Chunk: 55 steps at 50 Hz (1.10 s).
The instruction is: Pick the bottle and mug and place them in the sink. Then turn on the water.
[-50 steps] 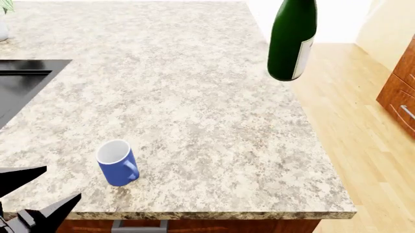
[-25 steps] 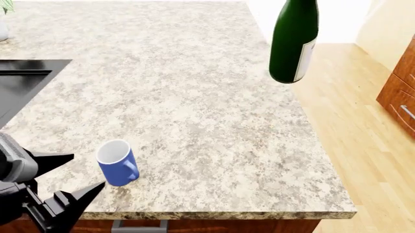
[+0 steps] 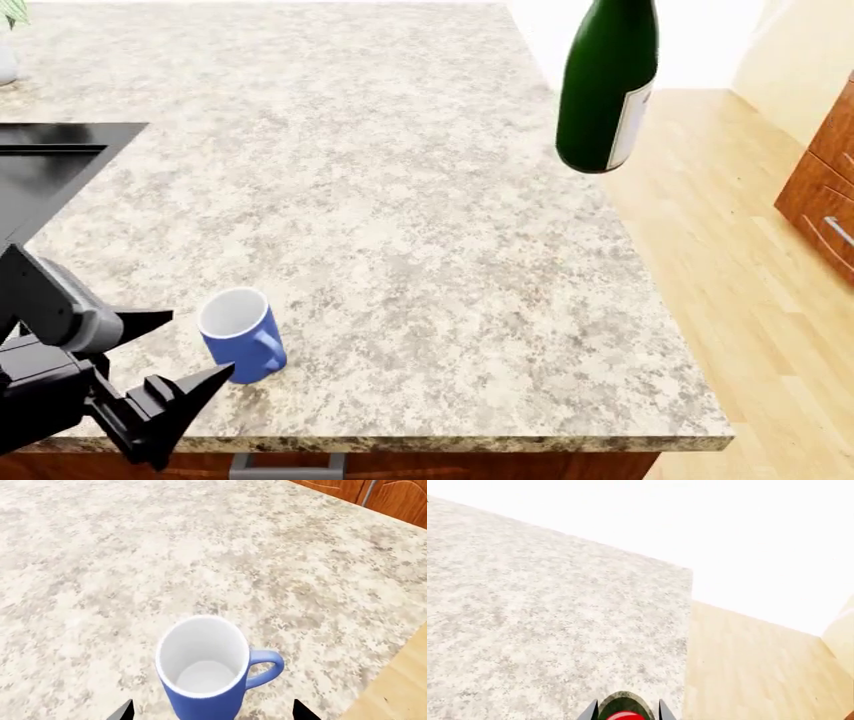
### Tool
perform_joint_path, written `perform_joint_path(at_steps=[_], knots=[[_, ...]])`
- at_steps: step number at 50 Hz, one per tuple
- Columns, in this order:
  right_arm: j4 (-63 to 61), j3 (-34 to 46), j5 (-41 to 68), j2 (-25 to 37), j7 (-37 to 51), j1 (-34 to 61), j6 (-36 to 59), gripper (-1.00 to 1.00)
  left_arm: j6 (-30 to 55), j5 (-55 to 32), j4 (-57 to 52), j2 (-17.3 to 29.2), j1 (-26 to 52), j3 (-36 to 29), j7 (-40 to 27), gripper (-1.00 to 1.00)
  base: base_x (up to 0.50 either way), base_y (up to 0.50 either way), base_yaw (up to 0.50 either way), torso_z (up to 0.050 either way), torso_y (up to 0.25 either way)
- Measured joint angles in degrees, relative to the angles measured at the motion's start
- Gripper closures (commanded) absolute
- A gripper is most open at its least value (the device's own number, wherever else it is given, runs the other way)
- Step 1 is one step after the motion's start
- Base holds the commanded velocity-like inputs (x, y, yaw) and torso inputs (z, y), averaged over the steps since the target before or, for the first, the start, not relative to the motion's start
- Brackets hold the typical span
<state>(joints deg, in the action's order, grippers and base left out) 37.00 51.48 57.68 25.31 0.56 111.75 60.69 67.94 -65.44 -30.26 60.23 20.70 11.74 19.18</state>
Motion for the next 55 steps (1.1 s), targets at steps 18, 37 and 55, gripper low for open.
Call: perform_joint_path(at_steps=[18, 37, 55], knots=[[1.0, 0.3, -0.5, -0.6, -0.2, 0.1, -0.3, 1.0, -2.1, 4.2, 2.9, -1.8, 2.8, -6.5, 1.2, -1.0, 0.0, 0.0, 0.0, 0.0, 0.001], [0.9, 0.2, -0.5, -0.5, 0.1, 0.2, 0.0, 1.0, -3.5, 7.4, 5.1, -3.8, 5.2, -11.7, 2.0, -1.0, 0.0, 0.0, 0.0, 0.0, 0.001], [1.0, 0.2, -0.7, -0.7, 0.2, 0.2, 0.1, 1.0, -4.5, 9.8, 7.0, -5.2, 7.5, -15.5, 2.8, -1.0, 0.0, 0.0, 0.0, 0.001, 0.001]])
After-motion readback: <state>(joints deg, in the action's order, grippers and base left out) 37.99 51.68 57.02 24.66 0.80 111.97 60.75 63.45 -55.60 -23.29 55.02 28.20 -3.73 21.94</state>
